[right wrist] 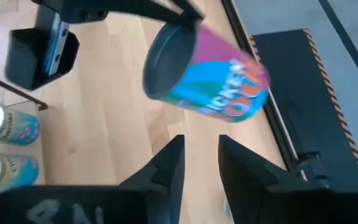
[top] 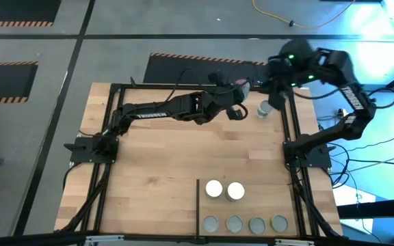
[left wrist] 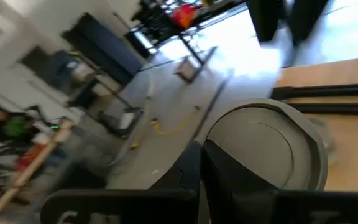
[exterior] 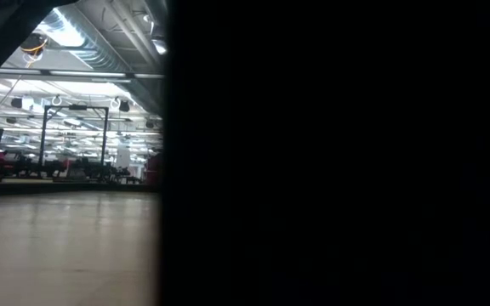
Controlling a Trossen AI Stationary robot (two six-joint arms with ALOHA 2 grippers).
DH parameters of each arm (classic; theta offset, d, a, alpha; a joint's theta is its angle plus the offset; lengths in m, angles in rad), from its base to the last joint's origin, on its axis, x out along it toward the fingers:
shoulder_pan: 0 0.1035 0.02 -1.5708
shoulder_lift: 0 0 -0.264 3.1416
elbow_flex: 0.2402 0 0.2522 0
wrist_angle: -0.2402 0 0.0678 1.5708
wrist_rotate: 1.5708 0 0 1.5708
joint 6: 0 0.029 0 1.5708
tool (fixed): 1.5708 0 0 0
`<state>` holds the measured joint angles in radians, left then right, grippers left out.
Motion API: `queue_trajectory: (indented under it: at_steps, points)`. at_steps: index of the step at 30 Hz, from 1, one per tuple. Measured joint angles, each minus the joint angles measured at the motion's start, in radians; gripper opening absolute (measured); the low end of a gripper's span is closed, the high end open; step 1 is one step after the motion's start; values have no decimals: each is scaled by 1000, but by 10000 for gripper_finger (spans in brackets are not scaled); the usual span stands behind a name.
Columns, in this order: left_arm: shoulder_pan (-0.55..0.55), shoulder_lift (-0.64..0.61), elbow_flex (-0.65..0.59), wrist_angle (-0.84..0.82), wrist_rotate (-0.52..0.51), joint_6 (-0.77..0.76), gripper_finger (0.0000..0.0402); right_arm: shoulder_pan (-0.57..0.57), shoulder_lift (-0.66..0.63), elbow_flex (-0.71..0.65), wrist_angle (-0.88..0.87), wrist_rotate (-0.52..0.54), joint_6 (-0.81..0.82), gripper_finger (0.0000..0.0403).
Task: Pick and place cans onto a shelf
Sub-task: Put the canned chicken soup on the shelf
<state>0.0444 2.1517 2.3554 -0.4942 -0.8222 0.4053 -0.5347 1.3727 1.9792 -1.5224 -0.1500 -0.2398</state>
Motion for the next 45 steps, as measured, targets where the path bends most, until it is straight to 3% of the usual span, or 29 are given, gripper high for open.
queue_trajectory:
  at_steps: [5,14,22,38,45]
  points:
    - [0,0,0,14,-114,75,0,20,-1,-115,176,1,-5,99]
    - [6,0,0,10,-123,100,0,21,0,-202,282,3,-5,99]
    - [9,-2,0,10,-132,103,0,21,0,-206,352,132,128,99]
    - [48,-2,0,-67,-113,103,0,25,-8,-166,357,123,133,99]
    - [52,6,0,-60,-84,102,0,25,-8,-159,367,123,212,99]
